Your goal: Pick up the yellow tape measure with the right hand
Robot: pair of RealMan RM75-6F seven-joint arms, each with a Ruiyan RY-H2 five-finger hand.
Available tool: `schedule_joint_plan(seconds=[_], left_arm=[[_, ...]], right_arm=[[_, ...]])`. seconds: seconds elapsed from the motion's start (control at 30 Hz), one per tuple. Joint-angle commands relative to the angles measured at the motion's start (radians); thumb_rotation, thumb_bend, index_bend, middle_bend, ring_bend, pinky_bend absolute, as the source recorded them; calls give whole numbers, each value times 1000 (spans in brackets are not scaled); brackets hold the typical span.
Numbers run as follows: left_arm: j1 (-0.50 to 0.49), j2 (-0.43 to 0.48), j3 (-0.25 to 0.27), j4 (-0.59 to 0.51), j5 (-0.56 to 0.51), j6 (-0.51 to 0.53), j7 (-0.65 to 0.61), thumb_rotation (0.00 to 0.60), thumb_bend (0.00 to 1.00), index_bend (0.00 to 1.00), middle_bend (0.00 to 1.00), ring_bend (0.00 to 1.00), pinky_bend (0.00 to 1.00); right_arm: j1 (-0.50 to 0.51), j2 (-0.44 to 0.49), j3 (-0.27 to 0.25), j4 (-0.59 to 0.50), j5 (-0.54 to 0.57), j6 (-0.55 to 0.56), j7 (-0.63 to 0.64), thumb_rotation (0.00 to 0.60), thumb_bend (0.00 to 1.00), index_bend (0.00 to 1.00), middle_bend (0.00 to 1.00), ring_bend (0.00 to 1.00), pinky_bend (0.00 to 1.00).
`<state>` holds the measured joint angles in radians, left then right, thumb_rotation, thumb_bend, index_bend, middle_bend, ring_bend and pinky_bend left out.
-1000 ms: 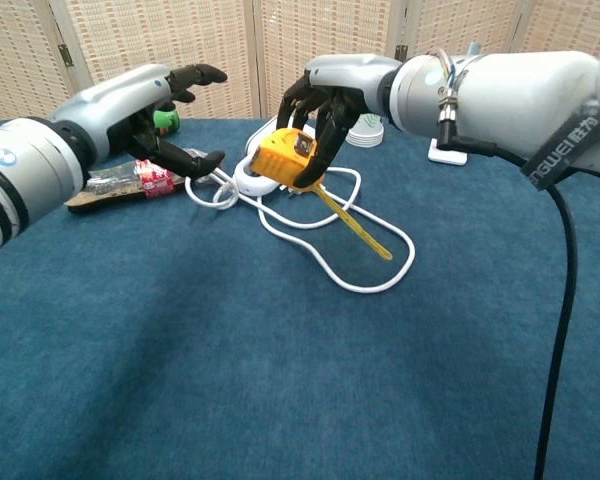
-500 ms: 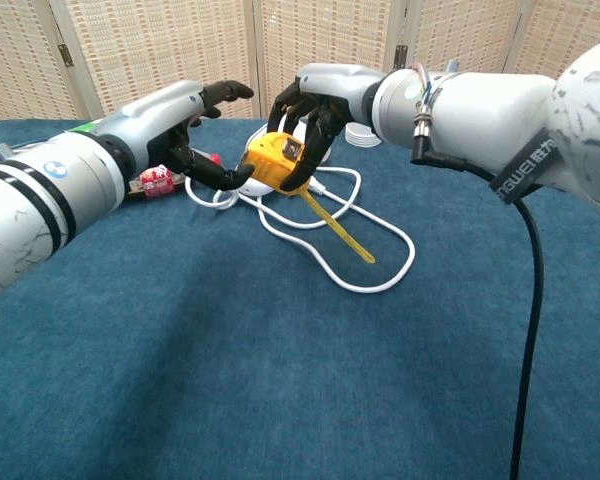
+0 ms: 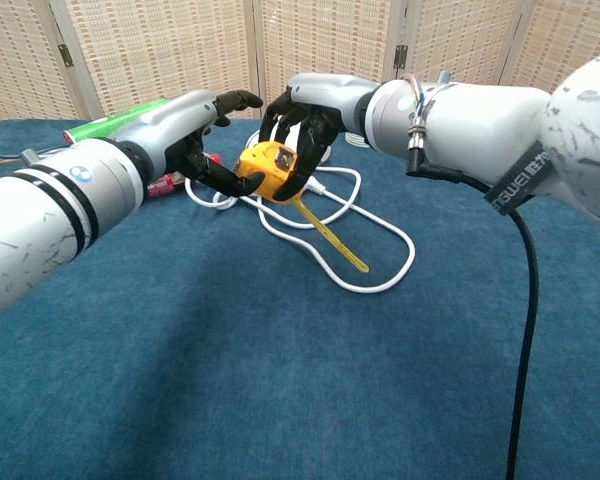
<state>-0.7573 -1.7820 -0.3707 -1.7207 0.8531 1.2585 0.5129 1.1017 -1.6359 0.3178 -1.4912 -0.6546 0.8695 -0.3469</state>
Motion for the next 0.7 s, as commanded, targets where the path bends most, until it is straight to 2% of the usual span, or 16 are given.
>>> schedule_joint_plan(seconds=[0.03, 0.7], left_arm=[[-2, 1, 1, 4, -7, 0, 1, 587, 426, 0, 0, 0, 0], [-9, 8, -5, 20, -39, 5, -10, 589, 426, 0, 0, 0, 0]], right_arm=[[-3, 2, -2, -2, -4, -3, 4, 600, 61, 581, 513, 468, 285], [-22, 24, -16, -9, -30, -28, 40, 600, 60, 581, 513, 471, 285]])
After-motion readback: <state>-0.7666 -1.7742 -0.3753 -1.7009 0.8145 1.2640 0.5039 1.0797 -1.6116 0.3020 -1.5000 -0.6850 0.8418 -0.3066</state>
